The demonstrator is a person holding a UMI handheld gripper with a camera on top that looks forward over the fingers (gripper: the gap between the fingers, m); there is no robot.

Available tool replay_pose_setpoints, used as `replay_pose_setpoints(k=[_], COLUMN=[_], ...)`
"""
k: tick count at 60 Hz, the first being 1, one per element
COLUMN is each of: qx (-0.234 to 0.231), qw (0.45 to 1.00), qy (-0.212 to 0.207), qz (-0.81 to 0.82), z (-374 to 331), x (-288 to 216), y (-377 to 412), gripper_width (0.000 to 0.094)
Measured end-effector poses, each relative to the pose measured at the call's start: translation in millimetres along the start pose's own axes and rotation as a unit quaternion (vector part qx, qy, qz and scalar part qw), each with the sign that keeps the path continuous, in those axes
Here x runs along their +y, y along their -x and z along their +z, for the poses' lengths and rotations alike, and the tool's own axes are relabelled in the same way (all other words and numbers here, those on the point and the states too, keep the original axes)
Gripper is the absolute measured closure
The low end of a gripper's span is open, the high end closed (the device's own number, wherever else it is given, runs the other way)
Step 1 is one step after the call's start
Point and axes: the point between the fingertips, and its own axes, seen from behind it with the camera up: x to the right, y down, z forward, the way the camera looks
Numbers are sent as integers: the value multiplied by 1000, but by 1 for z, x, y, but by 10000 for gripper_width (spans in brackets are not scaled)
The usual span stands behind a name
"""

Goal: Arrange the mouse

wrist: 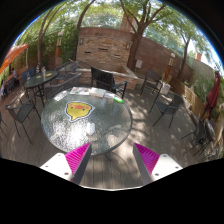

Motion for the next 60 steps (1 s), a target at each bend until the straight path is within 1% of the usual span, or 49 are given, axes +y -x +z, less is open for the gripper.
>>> replay_pose_setpoints(k=[11,21,22,24,31,36,42,45,49,55,60], qx=[-14,-37,-42,-45,-63,-68,-64,-68,-79,-74,-72], qw=[1000,998,998,998,997,997,998,997,996,996,996], qy=[18,42,47,47,53,36,13,11,4,6,15], qz=[6,3,2,2,12,9,7,16,34,46,48], z=[7,47,56,70,128,171,233,263,296,342,367], x=[14,38,37,52,63,59,43,35,27,22,24], y=[10,42,39,56,85,100,116,125,140,145,150], gripper_width=[66,68,66,65,75,83,65,64,77,107,165])
